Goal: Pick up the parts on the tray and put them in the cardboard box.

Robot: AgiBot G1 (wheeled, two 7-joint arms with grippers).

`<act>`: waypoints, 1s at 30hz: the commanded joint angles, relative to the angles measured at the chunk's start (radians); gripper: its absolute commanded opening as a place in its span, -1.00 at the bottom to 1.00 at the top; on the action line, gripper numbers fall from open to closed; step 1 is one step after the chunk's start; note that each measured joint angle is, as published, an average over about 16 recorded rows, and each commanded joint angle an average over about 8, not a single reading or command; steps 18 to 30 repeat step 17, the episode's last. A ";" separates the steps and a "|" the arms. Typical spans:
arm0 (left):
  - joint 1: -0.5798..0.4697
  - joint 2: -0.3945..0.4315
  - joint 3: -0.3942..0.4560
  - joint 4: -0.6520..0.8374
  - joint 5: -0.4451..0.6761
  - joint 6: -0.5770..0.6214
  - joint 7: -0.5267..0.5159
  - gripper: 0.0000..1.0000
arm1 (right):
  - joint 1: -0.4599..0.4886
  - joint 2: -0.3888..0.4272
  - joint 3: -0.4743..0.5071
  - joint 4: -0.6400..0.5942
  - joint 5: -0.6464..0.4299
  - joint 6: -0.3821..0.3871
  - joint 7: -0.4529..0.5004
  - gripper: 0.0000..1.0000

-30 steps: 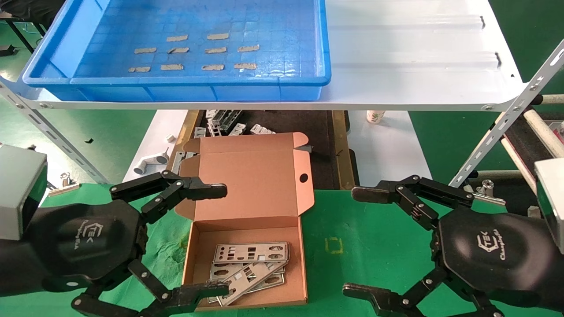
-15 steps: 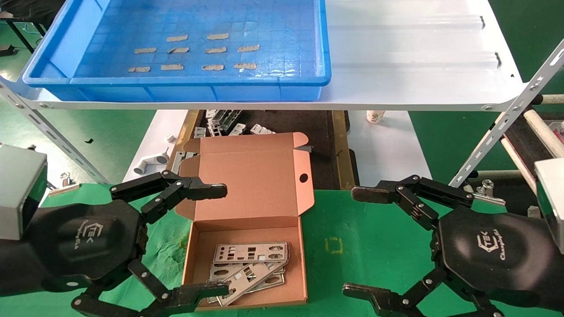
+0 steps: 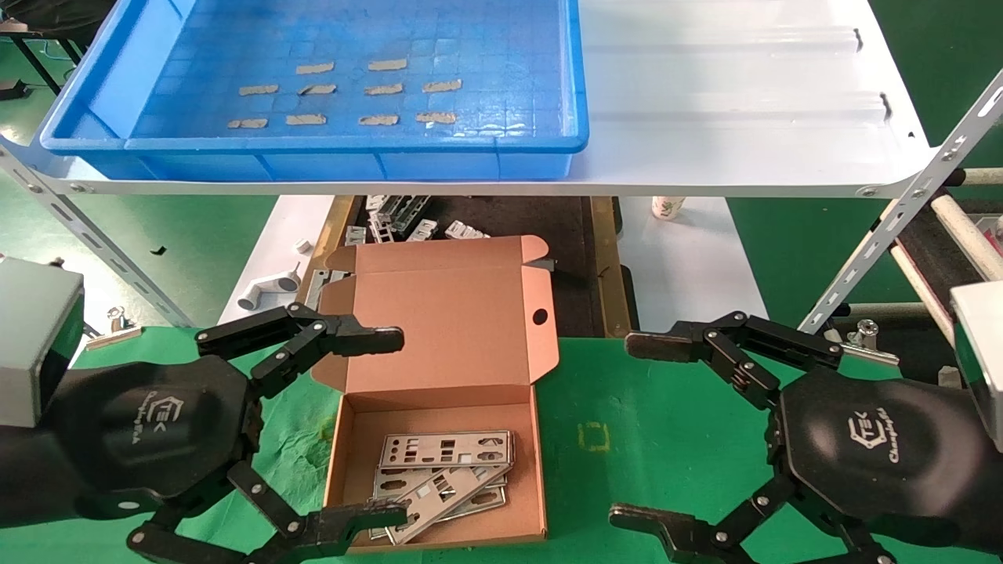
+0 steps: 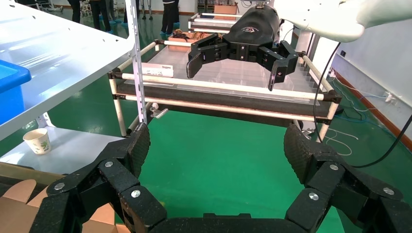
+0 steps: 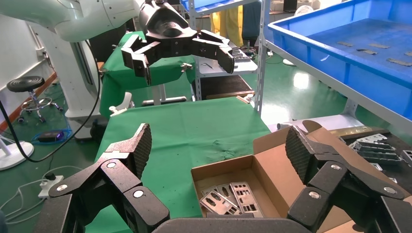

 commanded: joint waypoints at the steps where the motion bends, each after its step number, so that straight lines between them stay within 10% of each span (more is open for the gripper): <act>1: 0.000 0.000 0.000 0.000 0.000 0.000 0.000 1.00 | 0.000 0.000 0.000 0.000 0.000 0.000 0.000 1.00; 30: 0.000 0.000 0.000 0.000 0.000 0.000 0.000 1.00 | 0.000 0.000 0.000 0.000 0.000 0.000 0.000 1.00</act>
